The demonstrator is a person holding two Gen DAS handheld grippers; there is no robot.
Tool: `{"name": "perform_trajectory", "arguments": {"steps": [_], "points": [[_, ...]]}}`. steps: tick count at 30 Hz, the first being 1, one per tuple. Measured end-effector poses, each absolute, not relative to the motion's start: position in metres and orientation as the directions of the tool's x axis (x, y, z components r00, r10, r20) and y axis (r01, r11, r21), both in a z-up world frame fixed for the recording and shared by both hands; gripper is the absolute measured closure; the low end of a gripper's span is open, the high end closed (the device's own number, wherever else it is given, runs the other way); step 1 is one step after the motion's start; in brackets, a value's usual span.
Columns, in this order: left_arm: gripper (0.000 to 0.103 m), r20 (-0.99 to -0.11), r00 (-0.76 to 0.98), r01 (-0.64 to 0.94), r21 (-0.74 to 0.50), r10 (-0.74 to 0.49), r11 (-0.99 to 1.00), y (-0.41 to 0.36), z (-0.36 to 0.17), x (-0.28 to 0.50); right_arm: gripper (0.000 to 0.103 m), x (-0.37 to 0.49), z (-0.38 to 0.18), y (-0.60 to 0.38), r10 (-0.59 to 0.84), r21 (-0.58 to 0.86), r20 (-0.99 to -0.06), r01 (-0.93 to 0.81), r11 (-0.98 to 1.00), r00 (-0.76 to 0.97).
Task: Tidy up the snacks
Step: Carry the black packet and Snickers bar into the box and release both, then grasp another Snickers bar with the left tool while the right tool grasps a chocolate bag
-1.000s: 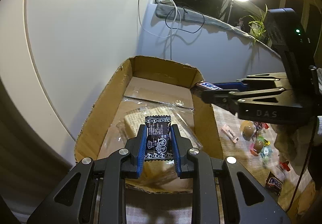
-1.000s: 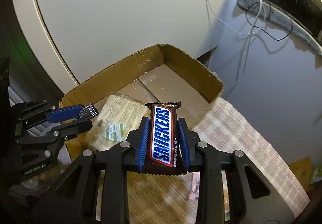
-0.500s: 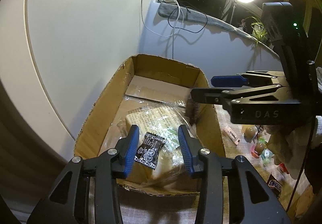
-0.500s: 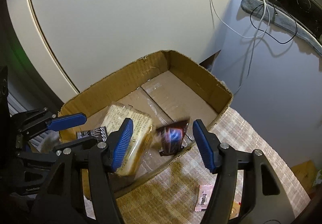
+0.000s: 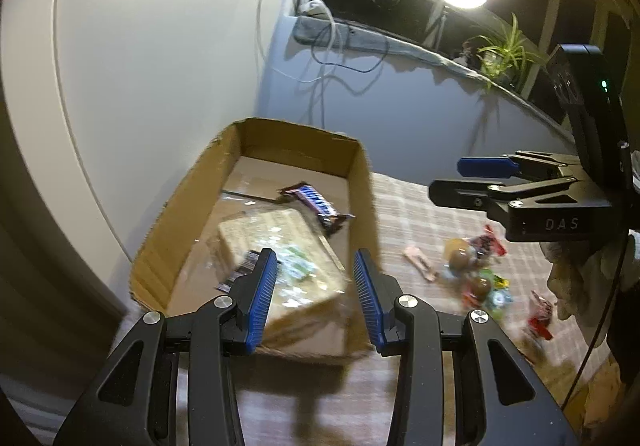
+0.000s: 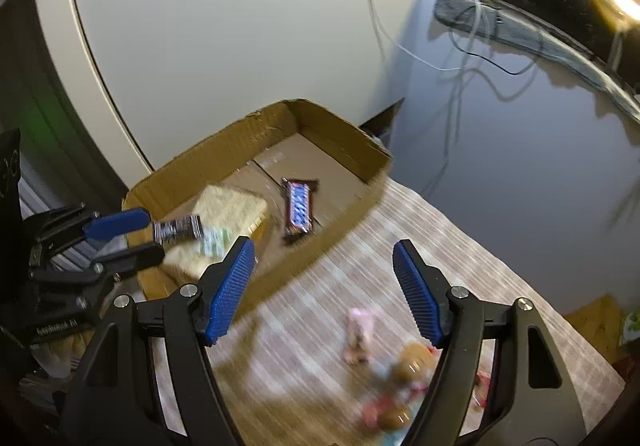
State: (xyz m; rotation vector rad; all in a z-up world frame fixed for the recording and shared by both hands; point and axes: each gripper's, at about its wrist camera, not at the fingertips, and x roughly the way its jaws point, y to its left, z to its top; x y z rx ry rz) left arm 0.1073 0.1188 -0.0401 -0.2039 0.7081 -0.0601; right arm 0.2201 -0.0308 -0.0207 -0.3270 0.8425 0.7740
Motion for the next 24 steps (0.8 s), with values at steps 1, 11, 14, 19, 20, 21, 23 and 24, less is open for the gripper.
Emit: {"name": "perform_trajectory", "arguments": {"steps": [1,11,14,19,20,21,23,24], "points": [[0.064,-0.64,0.757,-0.004,-0.205,-0.131,0.979,0.113,-0.039,0.105,0.028,0.216,-0.019,-0.041,0.474,0.026,-0.769,-0.72,0.693,0.429],[0.054,-0.66,0.716,0.103,-0.223,-0.228,0.969,0.043,-0.043,0.086,0.026,0.187,-0.019,-0.142,0.41,0.01,-0.774,-0.638,0.77,0.483],[0.054,-0.675,0.687,0.147,-0.235,-0.27,0.961,0.019,-0.049,0.08,0.026,0.175,-0.026,-0.173,0.387,0.006,-0.782,-0.614,0.789,0.49],[0.054,-0.714,0.613,0.216,-0.262,-0.339,0.941,-0.021,-0.065,0.067,0.026,0.156,-0.046,-0.214,0.348,0.014,-0.806,-0.573,0.819,0.479],[0.054,-0.72,0.598,0.224,-0.271,-0.351,0.936,-0.026,-0.068,0.064,0.026,0.152,-0.051,-0.221,0.342,0.018,-0.812,-0.565,0.825,0.474],[0.054,-0.728,0.582,0.231,-0.28,-0.363,0.932,-0.032,-0.072,0.063,0.026,0.149,-0.056,-0.228,0.334,0.022,-0.818,-0.555,0.831,0.468],[0.054,-0.74,0.553,0.244,-0.294,-0.381,0.924,-0.044,-0.078,0.06,0.026,0.146,-0.068,-0.239,0.315,0.032,-0.832,-0.528,0.849,0.456],[0.054,-0.748,0.539,0.248,-0.299,-0.388,0.921,-0.051,-0.082,0.059,0.026,0.144,-0.073,-0.242,0.309,0.036,-0.837,-0.519,0.854,0.451]]}}
